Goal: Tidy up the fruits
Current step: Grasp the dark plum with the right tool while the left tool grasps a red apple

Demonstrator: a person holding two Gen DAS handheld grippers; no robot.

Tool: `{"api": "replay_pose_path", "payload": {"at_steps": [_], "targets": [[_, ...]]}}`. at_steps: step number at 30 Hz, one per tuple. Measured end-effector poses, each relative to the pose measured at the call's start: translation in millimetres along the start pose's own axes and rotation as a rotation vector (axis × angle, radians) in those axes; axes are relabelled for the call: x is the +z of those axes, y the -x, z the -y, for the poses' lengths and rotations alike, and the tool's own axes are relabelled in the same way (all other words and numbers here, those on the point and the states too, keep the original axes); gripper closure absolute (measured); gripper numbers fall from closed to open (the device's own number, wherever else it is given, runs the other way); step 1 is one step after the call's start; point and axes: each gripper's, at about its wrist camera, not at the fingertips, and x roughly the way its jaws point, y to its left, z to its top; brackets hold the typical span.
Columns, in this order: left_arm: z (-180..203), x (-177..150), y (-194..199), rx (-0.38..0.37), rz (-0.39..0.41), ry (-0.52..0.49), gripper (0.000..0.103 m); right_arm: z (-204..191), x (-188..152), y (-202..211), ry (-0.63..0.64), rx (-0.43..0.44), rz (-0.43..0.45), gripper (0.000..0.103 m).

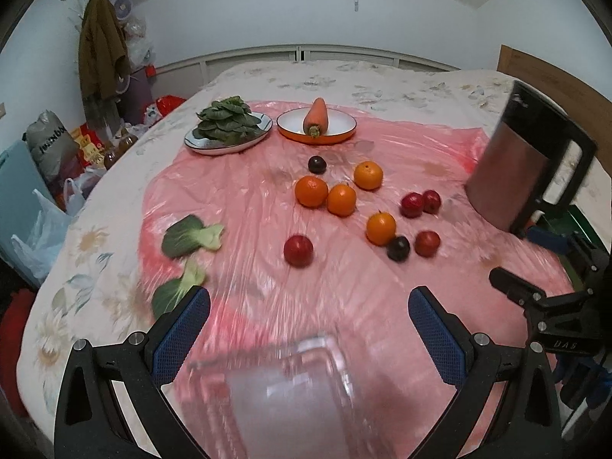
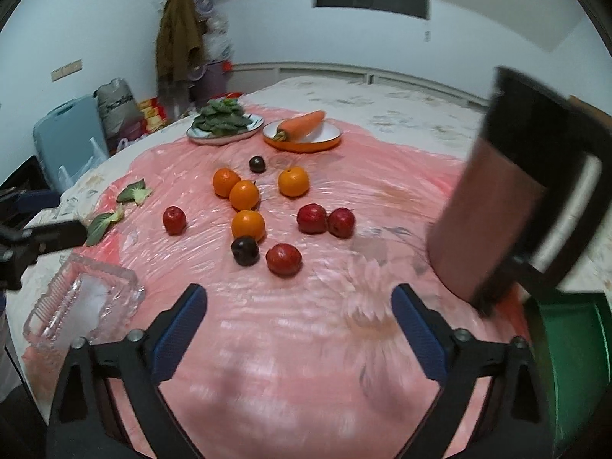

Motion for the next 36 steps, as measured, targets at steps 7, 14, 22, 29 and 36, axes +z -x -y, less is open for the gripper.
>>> {"api": "replay_pose_path", "payload": {"at_steps": [7, 14, 22, 29, 36], "targets": [[-2, 25, -55, 0.004, -0.073, 0.01, 0.001, 11, 21, -51, 0.048, 0.133, -0.059, 0.0], [-8, 35, -87, -0.022, -0.167, 0.009, 0.013, -11, 35, -79, -0.001, 0.286, -0.116, 0.02], [-18, 43, -116, -0.069, -0.276, -0.003, 0.032, -29, 42, -103, -0.04, 0.285, -0.187, 0.031], [-27, 41, -131, -0.107, -0.325, 0.015, 0.036, -54, 48, -117, 0.162, 0.159, -0.279, 0.037], [-25, 34, -146, -0.124, -0.362, 0.014, 0.047, -65, 41, -127, 0.309, 0.06, -0.337, 0.044]]}}
